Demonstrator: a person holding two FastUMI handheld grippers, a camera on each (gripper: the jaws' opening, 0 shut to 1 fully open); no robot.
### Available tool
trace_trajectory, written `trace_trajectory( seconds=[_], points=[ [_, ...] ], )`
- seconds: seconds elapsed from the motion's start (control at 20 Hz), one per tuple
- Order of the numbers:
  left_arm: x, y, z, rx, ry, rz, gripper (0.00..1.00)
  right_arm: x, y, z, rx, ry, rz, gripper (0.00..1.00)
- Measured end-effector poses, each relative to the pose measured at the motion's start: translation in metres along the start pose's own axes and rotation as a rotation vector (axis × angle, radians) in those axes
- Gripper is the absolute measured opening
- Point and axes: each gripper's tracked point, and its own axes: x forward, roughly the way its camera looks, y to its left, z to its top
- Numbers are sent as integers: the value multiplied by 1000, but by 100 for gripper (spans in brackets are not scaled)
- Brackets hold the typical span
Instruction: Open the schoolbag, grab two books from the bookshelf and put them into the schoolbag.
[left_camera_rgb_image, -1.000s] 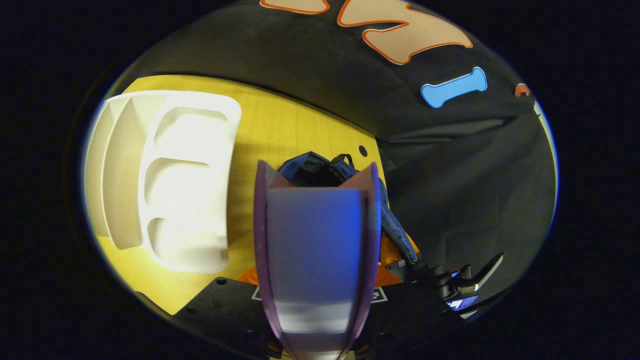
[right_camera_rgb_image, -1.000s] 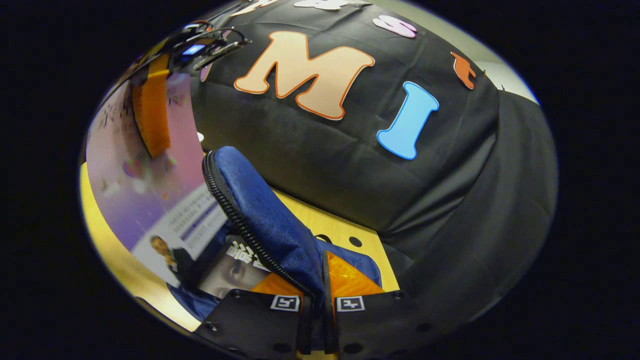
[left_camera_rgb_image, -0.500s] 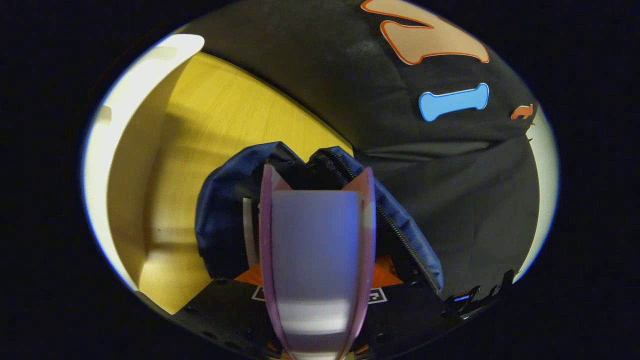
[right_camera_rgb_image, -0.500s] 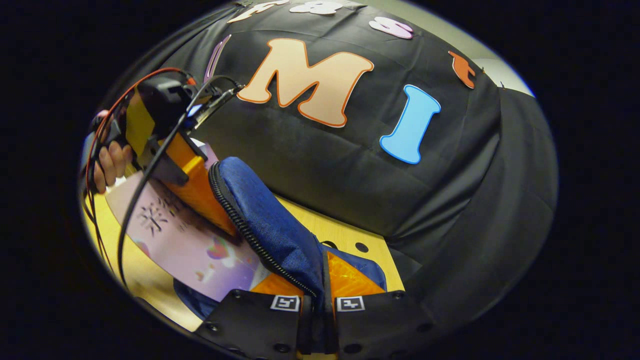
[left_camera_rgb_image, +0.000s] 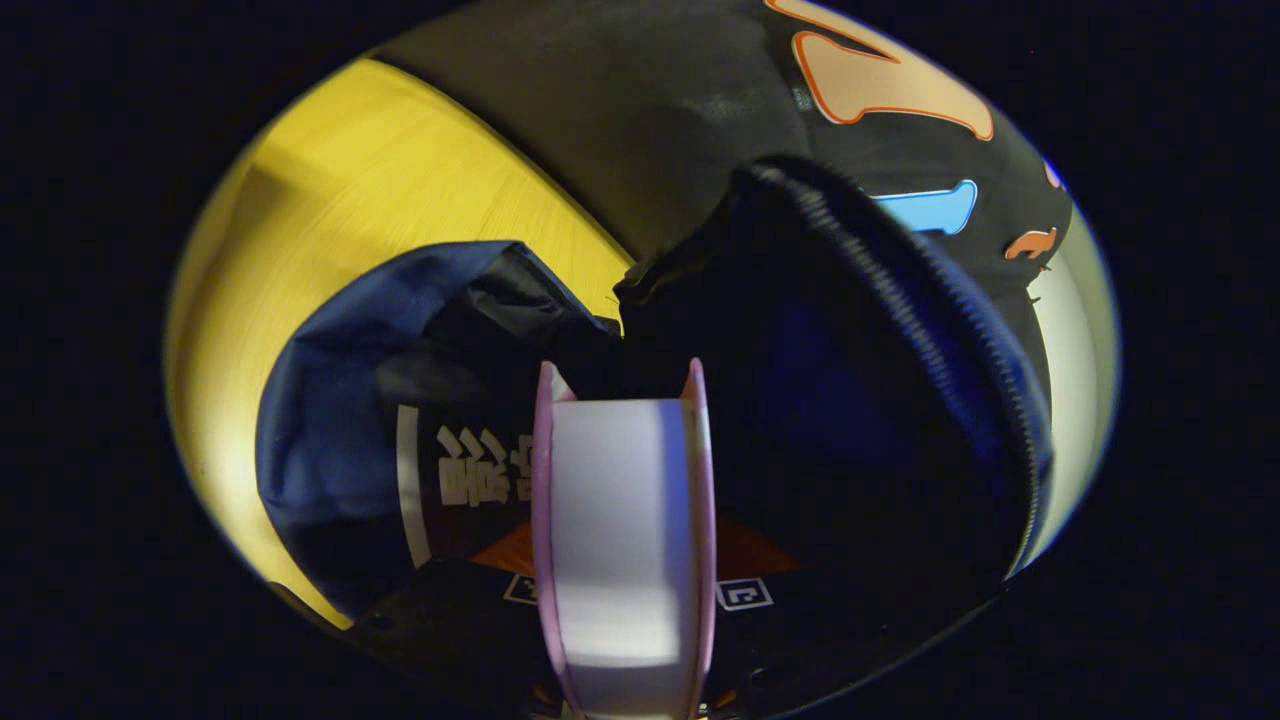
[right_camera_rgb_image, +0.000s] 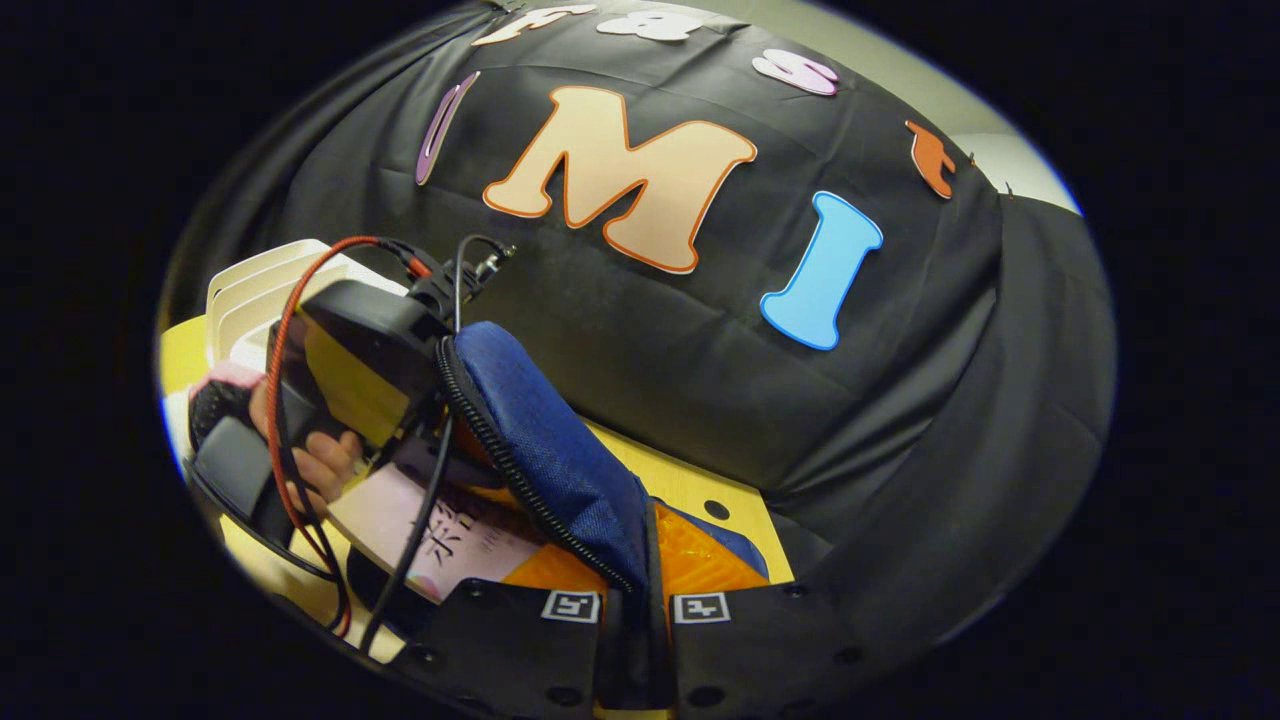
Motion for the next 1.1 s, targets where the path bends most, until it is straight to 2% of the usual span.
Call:
trace_trajectory(
  seconds=[0.1,0.15,0.3,0.4,0.65,0.8,0.85,0.95,1.0,1.1],
  points=[
    [7,2,-5,-26,3,-29,39,1,3,0,14,1,3,13],
    [10,4,-8,-44,3,-42,39,1,4,1,8,1,4,10],
    [27,6,-11,-78,-7,-81,39,0,8,0,8,-2,8,13],
    [37,8,-15,-103,0,-100,42,0,9,-1,7,0,5,10],
    [44,6,-20,-113,6,-101,49,1,7,-2,8,5,1,13],
    [32,9,-19,-51,0,-45,54,0,2,-6,24,15,-5,10],
    [24,9,-19,-38,-5,-29,56,-1,0,-6,25,18,-10,16],
    [3,11,-17,-14,-13,-1,59,-2,-4,-7,44,29,-10,10],
    [-7,12,-19,2,-18,17,73,-2,-5,-9,58,34,-8,16],
    [-31,15,-23,45,-32,76,77,-4,-7,-12,92,46,3,13]
  ],
)
